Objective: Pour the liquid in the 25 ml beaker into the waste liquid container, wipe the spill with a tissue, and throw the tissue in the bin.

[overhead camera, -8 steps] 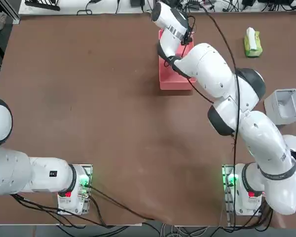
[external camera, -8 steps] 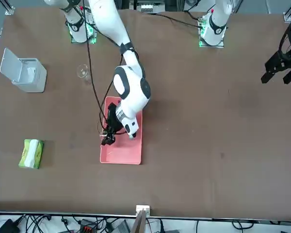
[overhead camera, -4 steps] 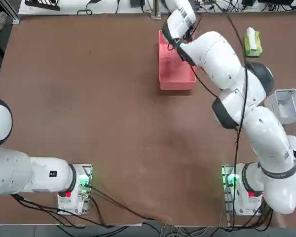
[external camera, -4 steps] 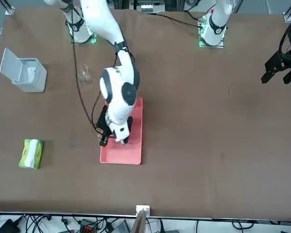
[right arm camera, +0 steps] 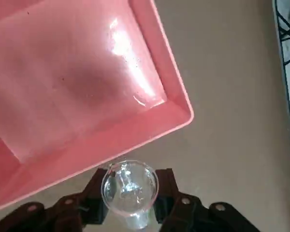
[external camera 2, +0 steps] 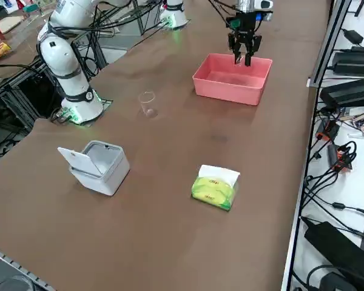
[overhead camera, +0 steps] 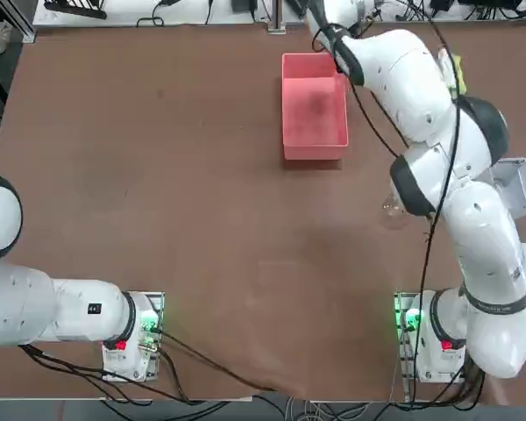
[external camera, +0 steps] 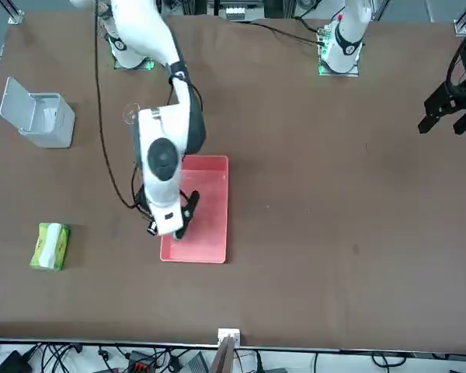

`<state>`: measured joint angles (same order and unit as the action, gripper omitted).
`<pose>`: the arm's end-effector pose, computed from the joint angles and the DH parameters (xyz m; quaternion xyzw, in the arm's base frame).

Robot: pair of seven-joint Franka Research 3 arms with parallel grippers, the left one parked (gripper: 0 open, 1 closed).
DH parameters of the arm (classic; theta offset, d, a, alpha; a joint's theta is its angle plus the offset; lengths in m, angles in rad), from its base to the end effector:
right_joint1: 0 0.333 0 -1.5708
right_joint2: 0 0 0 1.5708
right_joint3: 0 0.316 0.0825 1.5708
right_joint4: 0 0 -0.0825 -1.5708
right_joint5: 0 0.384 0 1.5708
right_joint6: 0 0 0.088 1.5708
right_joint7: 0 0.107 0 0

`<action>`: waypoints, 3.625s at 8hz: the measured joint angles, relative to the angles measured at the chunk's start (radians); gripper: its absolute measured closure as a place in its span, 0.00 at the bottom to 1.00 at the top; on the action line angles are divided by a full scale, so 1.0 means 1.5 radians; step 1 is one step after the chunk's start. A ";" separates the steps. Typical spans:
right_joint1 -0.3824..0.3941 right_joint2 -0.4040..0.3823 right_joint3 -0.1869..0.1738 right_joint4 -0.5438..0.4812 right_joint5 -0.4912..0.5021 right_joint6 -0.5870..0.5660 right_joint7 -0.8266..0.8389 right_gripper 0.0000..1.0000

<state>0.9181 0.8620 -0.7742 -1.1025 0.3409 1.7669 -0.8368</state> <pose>0.6758 0.3189 0.3845 0.8443 0.5239 -0.0316 0.1082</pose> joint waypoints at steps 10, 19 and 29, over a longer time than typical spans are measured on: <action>-0.204 -0.052 0.023 0.000 0.154 -0.097 -0.208 0.52; -0.598 -0.133 0.558 -0.119 0.095 0.044 -0.370 0.52; -0.736 -0.067 0.560 -0.257 0.277 0.093 -0.821 0.52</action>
<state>-0.1856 0.7623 0.0653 -1.4883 0.7569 1.9070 -2.0689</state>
